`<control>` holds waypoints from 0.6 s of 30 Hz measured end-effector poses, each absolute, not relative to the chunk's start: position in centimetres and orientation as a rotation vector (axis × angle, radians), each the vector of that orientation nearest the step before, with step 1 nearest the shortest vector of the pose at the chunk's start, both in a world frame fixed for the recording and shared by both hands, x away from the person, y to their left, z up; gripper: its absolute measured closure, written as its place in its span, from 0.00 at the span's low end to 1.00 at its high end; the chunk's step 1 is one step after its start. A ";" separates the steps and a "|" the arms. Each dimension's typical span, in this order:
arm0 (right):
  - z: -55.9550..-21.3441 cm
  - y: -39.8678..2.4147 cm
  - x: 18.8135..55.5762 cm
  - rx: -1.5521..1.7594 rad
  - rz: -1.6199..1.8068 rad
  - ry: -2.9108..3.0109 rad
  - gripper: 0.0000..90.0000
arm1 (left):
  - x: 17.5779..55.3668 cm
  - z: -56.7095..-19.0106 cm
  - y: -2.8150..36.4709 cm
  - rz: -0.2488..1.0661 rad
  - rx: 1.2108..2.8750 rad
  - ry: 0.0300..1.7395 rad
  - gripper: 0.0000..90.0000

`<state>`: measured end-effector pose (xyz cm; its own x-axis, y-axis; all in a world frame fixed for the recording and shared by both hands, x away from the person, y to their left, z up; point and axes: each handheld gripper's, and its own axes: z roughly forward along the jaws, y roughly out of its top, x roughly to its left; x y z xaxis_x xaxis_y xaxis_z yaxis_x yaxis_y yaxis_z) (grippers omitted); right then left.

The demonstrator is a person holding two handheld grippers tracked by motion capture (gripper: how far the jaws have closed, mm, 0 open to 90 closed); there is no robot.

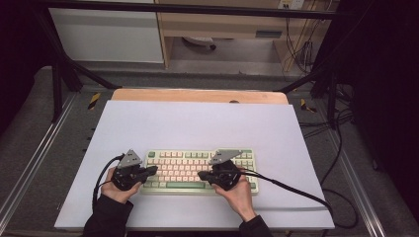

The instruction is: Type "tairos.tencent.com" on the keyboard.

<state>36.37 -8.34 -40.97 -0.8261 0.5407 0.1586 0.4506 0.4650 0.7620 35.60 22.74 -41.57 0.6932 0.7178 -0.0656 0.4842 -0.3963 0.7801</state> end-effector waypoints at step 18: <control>-42.4 -5.8 37.1 0.875 1.284 2.616 1.00 | 35.6 -41.5 22.9 0.359 2.067 0.919 1.00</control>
<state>37.05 -5.78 -42.36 -0.8300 0.5351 0.1572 0.4516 0.4794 0.7525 35.64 22.90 -41.52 0.6923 0.7185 -0.0673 0.4831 -0.3922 0.7828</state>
